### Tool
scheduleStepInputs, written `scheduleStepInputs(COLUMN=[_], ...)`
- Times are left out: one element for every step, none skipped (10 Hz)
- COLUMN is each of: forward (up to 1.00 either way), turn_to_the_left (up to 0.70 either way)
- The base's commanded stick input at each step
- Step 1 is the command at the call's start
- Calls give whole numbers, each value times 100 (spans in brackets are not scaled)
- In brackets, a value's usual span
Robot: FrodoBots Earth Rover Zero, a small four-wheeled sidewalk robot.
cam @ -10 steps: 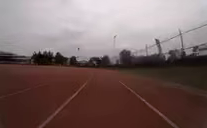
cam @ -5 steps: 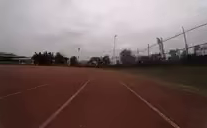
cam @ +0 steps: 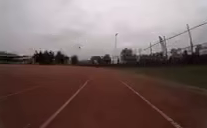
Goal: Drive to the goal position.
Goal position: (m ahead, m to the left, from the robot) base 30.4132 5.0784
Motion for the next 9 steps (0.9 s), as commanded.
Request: scheduleStepInputs(forward=[70,70,70,70,70,70,70,70,70], turn_to_the_left=[0,0,0,0,0,0,0,0,0])
